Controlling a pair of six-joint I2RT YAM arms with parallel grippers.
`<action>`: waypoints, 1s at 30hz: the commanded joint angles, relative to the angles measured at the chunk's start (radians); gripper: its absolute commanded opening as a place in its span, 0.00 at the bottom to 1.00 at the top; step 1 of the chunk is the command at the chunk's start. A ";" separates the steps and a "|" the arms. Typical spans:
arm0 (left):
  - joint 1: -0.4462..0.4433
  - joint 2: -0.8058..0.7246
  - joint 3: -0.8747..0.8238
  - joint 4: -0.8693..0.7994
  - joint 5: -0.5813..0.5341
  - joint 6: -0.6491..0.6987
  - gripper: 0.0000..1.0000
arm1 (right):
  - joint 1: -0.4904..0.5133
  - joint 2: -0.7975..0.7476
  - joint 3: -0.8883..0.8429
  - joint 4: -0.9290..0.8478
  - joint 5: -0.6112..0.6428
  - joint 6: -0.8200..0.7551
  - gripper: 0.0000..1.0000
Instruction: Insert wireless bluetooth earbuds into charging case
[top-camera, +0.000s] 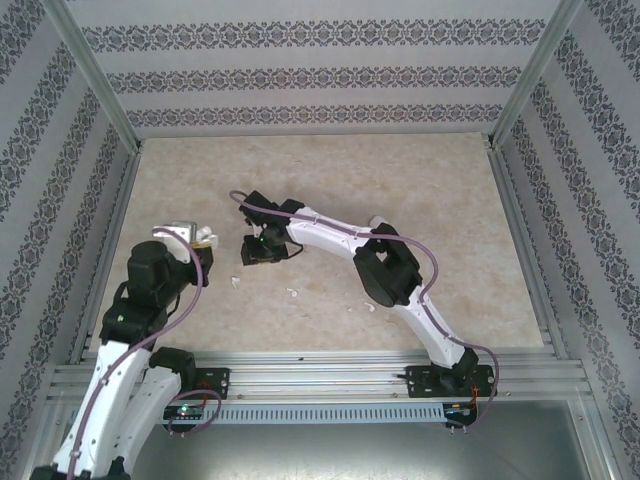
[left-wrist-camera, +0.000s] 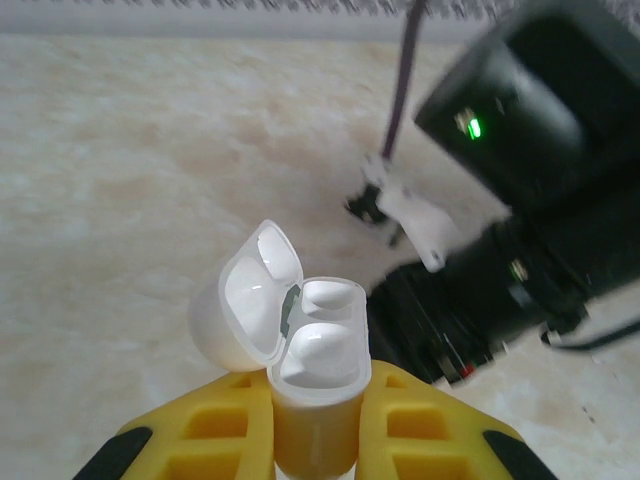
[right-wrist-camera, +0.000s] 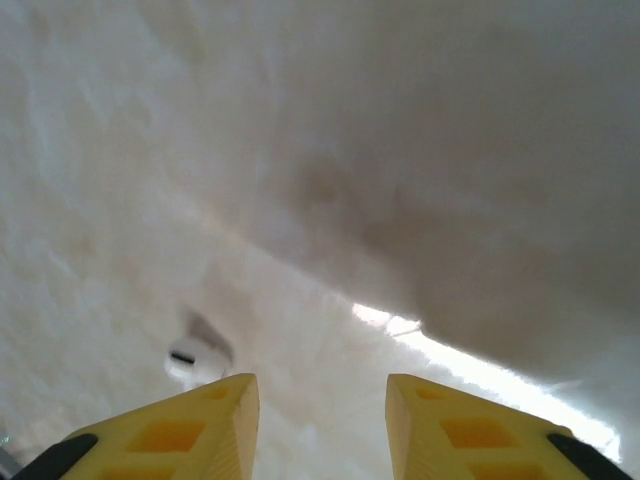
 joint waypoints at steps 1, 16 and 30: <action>0.012 -0.075 0.037 -0.104 -0.108 -0.057 0.01 | 0.023 -0.072 -0.025 0.076 0.046 0.106 0.41; 0.013 -0.153 -0.013 -0.124 -0.113 -0.092 0.02 | 0.105 0.016 0.047 0.020 0.084 0.125 0.46; 0.014 -0.156 -0.031 -0.130 -0.120 -0.054 0.02 | 0.143 0.168 0.303 -0.167 0.138 0.088 0.46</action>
